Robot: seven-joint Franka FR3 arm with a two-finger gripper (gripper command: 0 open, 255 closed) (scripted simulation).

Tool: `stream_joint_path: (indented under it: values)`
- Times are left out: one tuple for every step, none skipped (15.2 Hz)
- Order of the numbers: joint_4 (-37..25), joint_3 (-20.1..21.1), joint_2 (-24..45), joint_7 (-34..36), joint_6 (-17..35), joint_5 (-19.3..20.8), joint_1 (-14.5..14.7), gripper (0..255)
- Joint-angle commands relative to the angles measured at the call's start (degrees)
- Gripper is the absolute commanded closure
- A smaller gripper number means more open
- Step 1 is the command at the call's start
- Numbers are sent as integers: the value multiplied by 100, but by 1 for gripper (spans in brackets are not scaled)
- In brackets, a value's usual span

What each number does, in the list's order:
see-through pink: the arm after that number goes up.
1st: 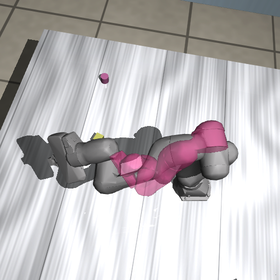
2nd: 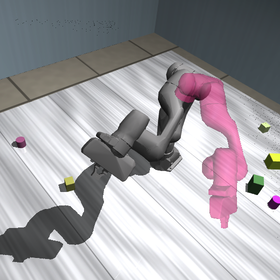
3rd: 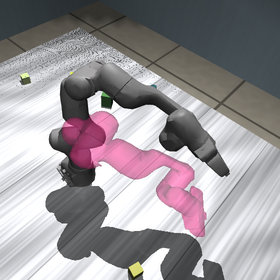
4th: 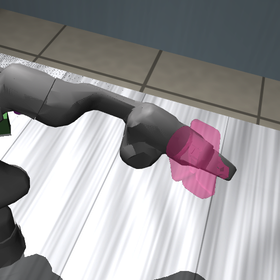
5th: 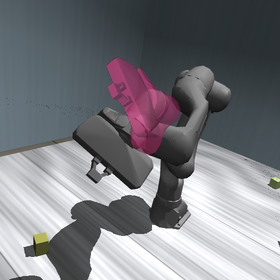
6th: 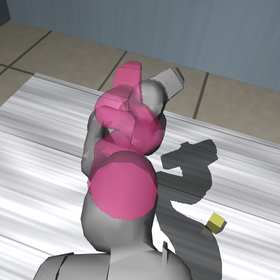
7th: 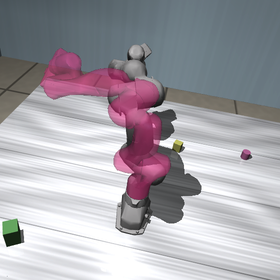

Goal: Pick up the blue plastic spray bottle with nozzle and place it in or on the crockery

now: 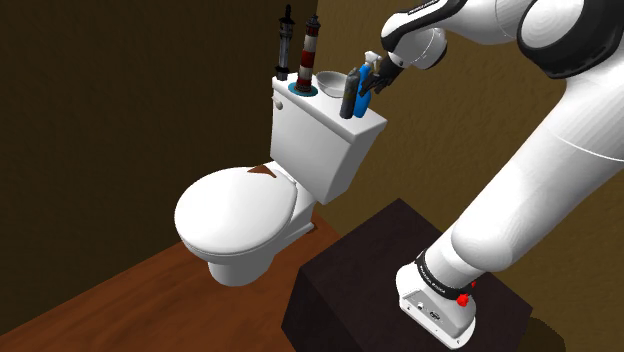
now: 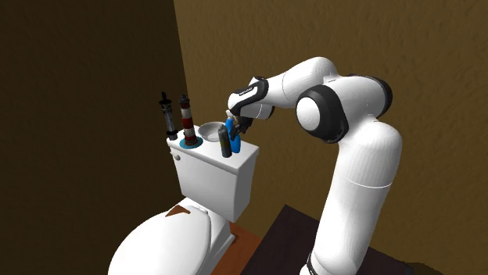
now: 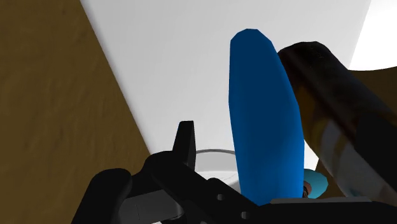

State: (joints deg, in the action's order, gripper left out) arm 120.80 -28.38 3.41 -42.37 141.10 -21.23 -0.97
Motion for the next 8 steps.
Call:
stream_joint_path:
  values:
    - [0,0,2,-3,2,-3,0,0]
    - [0,0,2,-3,2,-3,0,0]
    - [0,0,2,-2,2,-2,0,0]
    - [0,0,2,-2,2,-2,0,255]
    - [0,0,2,-2,2,-2,0,255]
    - [0,0,2,-2,2,-2,0,255]
    - [0,0,2,-2,2,-2,0,255]
    - [0,0,2,-2,2,-2,0,255]
